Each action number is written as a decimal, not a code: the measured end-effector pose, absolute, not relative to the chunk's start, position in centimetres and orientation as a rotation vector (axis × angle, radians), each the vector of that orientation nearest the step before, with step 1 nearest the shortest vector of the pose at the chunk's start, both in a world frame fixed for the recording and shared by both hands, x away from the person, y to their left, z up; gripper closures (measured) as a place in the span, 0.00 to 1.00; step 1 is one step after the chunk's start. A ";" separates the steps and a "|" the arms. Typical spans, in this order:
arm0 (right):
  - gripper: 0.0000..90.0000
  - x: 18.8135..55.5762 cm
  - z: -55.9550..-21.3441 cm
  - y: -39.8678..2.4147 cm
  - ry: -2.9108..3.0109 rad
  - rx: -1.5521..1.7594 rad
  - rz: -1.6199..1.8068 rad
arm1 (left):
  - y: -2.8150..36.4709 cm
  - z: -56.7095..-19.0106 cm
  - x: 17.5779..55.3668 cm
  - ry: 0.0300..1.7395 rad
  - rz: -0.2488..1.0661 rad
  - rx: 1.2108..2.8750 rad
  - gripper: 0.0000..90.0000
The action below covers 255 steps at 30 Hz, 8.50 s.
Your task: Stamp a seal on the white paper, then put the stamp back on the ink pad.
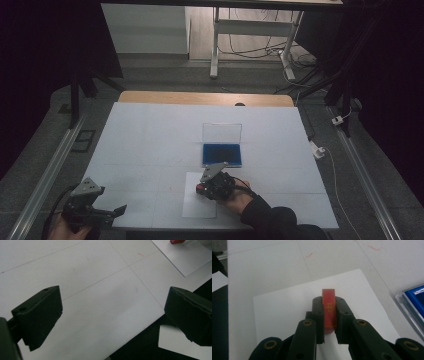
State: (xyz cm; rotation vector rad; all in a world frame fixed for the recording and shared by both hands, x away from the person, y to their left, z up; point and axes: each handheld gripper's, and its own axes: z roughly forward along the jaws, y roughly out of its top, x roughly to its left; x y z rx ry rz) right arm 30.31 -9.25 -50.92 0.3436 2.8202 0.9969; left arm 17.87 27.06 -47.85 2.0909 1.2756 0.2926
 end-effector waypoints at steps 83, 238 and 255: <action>0.88 31.5 -46.7 -12.5 2.744 0.511 1.210 | 27.1 -47.8 17.9 1.274 0.297 2.090 0.02; 0.08 38.4 -46.4 -14.8 2.580 0.869 1.125 | 27.2 -47.8 17.8 1.271 0.296 2.085 0.02; 0.00 35.8 -45.4 -15.3 2.564 0.850 1.131 | 27.2 -47.8 17.8 1.274 0.295 2.079 0.02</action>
